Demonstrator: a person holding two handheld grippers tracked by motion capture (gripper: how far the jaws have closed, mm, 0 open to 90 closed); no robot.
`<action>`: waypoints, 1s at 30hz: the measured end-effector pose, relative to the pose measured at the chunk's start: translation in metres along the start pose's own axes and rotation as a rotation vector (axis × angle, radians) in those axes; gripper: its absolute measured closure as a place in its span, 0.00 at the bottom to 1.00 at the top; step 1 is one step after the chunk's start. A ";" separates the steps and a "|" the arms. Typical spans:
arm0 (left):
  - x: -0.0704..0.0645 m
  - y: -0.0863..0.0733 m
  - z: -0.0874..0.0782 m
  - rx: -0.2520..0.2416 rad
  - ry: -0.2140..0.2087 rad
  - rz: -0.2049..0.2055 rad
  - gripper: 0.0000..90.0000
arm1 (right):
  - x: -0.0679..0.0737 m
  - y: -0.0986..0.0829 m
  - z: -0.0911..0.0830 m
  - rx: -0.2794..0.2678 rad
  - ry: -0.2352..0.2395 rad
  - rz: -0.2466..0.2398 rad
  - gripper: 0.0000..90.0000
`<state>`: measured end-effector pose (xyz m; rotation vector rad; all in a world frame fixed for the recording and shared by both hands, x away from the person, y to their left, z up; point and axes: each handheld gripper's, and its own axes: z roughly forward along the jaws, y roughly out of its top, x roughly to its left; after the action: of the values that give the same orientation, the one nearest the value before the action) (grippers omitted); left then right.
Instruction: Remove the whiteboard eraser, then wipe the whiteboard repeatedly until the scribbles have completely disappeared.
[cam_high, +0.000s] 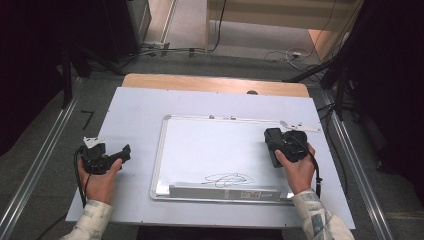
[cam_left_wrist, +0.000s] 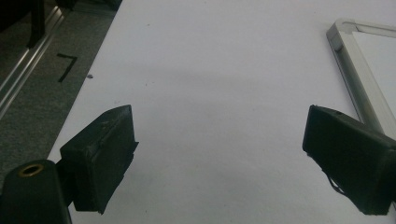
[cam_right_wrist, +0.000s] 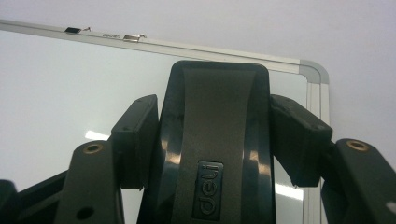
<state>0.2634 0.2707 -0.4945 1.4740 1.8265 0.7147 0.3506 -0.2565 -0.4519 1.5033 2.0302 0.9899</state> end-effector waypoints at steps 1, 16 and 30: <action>-0.001 0.000 0.000 0.002 0.002 0.001 0.11 | -0.001 -0.001 0.000 0.000 0.000 -0.003 0.39; -0.002 0.001 0.001 0.001 -0.005 0.003 0.11 | 0.007 -0.006 0.000 0.007 0.047 -0.037 0.39; -0.002 0.001 0.000 -0.001 -0.008 0.002 0.11 | 0.021 -0.013 0.005 0.030 0.092 -0.076 0.39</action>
<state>0.2643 0.2694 -0.4939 1.4768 1.8190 0.7096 0.3393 -0.2372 -0.4635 1.4083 2.1579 1.0197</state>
